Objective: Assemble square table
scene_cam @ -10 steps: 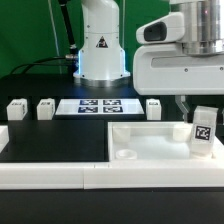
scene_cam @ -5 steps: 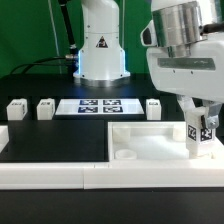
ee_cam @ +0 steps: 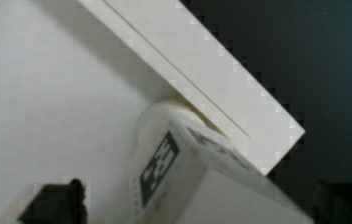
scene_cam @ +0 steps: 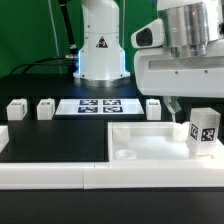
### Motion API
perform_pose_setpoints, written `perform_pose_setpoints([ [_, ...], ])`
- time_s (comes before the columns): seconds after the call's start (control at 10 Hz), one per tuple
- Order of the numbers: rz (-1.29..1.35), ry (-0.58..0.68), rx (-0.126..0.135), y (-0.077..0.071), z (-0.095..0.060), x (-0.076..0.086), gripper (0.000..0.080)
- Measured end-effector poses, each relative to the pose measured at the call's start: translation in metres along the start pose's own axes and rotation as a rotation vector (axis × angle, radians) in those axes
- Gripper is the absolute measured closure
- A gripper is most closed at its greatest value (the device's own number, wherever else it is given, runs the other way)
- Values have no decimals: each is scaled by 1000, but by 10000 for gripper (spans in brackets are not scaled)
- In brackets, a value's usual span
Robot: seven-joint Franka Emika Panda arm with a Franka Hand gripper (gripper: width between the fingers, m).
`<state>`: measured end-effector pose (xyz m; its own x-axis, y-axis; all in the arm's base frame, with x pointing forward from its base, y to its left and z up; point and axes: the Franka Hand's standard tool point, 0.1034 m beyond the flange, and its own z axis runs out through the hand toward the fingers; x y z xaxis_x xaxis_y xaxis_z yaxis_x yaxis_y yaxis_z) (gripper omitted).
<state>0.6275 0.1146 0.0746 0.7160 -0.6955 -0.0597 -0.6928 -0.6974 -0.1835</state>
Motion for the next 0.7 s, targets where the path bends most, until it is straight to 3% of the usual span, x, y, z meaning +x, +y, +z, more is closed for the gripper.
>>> perform_pose_setpoints([
  [0.3,-304,0,-4,1,0,0,151],
  [0.4,-542,-12,-66,0,0,-2,151],
  [0.5,-717,-6,-84,-6,0,1,151],
  [0.7,-683,-6,-83,-4,1,1,194],
])
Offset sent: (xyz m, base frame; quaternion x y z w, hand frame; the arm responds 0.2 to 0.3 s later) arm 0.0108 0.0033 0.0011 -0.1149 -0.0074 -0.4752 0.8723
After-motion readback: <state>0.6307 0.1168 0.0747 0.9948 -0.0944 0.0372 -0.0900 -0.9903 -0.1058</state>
